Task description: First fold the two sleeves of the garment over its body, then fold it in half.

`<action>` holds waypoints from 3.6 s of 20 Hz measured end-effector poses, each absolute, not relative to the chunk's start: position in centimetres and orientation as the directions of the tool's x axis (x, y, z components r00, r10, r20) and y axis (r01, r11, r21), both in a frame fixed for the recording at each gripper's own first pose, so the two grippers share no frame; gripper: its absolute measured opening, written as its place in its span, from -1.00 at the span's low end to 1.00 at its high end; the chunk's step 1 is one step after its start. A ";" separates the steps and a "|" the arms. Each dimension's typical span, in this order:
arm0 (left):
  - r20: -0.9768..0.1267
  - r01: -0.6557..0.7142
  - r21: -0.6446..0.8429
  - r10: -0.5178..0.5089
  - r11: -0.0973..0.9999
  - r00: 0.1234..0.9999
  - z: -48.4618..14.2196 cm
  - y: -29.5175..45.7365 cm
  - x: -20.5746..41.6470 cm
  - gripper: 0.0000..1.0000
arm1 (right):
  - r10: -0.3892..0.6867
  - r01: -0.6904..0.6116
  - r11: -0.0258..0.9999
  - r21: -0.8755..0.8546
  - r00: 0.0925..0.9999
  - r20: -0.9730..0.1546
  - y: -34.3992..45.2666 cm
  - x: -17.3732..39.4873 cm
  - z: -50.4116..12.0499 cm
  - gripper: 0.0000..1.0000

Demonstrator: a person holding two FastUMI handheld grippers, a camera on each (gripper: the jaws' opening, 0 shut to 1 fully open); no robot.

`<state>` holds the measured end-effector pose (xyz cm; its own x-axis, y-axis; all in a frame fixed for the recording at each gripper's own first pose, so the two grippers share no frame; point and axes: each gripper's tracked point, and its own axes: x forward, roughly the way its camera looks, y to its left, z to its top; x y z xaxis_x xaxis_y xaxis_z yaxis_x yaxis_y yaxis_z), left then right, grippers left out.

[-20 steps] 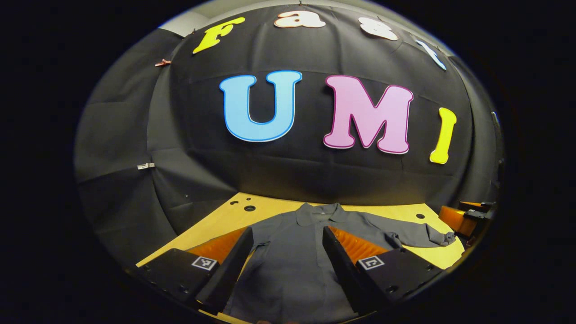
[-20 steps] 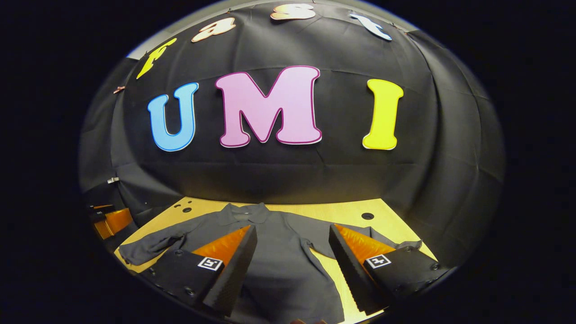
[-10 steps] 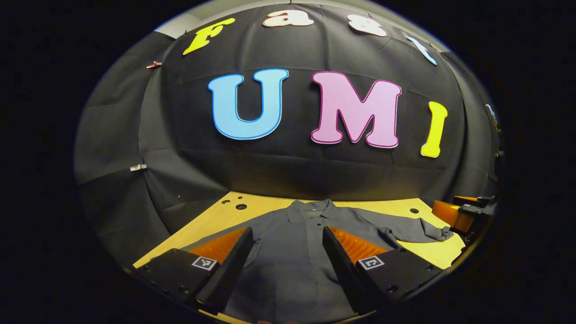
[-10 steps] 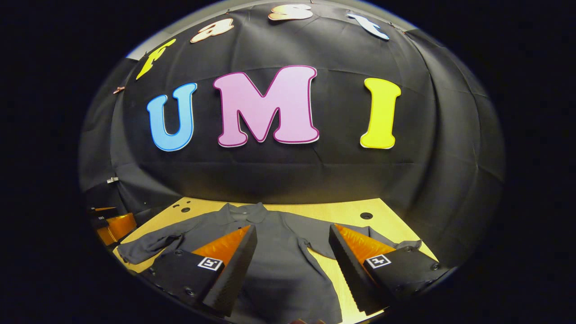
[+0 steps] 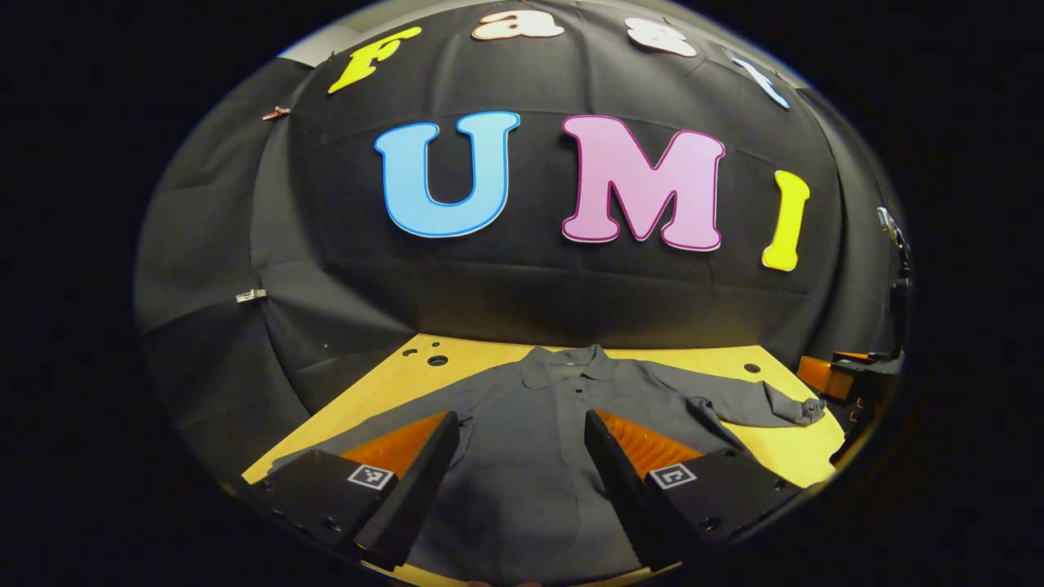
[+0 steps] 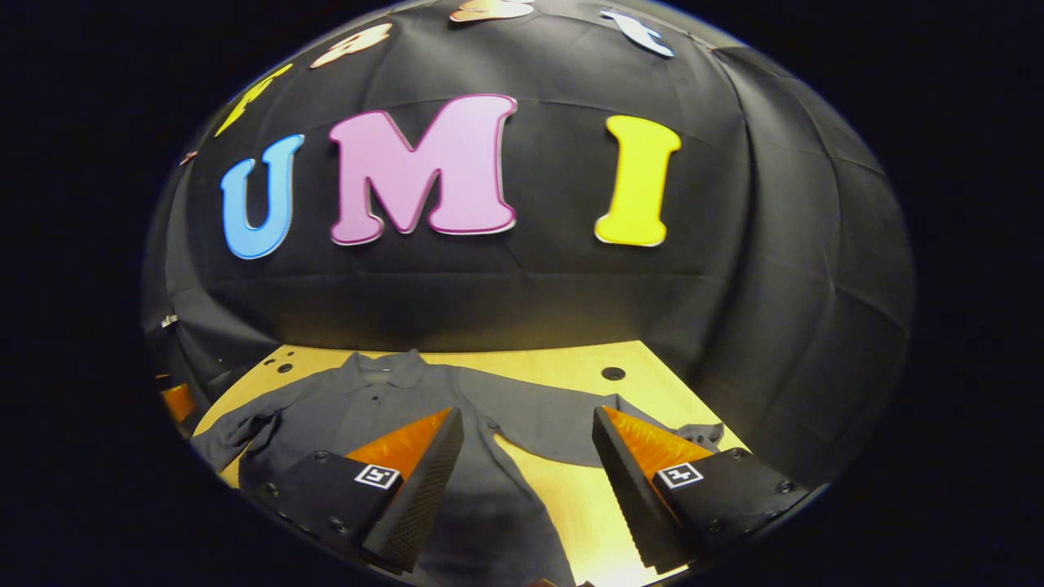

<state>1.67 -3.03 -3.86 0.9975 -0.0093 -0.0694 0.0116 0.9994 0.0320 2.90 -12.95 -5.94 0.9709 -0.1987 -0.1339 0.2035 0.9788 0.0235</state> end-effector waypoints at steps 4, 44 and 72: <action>-0.095 0.000 0.030 0.003 1.000 0.995 -4.6 -2.8 1.7 0.95 | -0.299 0.308 0.951 0.023 0.937 -0.179 -18.3 3.3 -7.7 0.96; -0.267 -0.011 0.120 0.044 0.993 0.963 -8.5 -4.4 2.1 0.96 | -0.441 0.565 0.822 0.068 0.708 -0.551 -35.6 11.4 -25.4 -0.46; -0.219 -0.140 -0.017 0.133 0.990 0.967 -7.6 5.7 -1.7 0.96 | -0.253 0.246 0.967 -0.064 0.904 -0.346 -18.9 15.4 -3.9 -0.88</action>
<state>-1.73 5.69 -7.55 0.9667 0.1327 -0.2188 -0.1397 0.9901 -0.0169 15.42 -18.86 -3.88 0.9037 -0.2527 -0.3455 0.2459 0.9672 -0.0643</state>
